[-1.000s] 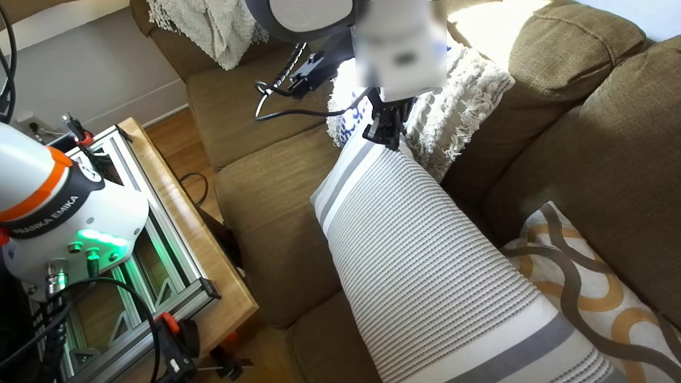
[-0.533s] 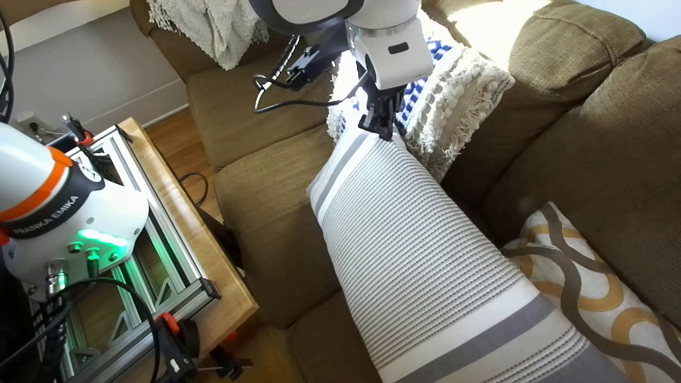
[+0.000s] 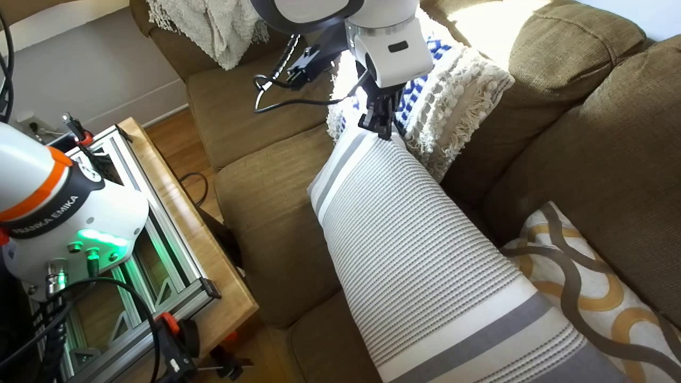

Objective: Move the blue and white pillow to the middle of the sofa back and move gray pillow in front of the blue and white pillow

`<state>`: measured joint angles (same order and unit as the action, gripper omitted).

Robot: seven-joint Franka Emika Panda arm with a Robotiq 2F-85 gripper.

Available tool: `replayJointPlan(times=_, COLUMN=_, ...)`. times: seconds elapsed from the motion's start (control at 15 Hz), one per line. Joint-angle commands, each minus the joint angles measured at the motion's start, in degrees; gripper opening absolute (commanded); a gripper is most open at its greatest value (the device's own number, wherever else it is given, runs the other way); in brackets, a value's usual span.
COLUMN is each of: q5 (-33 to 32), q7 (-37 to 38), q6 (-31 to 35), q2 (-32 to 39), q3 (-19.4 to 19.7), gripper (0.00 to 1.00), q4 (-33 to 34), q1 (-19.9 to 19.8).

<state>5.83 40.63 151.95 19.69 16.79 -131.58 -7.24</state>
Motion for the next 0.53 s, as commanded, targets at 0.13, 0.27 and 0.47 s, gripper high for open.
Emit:
replayJointPlan(times=0.13, q5=-1.7, q7=1.23, q6=-5.22, q2=1.75, q3=-1.77, gripper=0.0, q4=5.39, q1=4.29)
replayJointPlan(times=0.27, q5=-1.9, q7=0.66, q6=-7.51, q2=2.65, q3=-2.8, gripper=0.0, q4=7.18, q1=5.31)
replayJointPlan(times=0.47, q5=-1.28, q7=-1.21, q6=-11.45, q2=4.35, q3=-5.32, gripper=0.0, q4=10.17, q1=6.19)
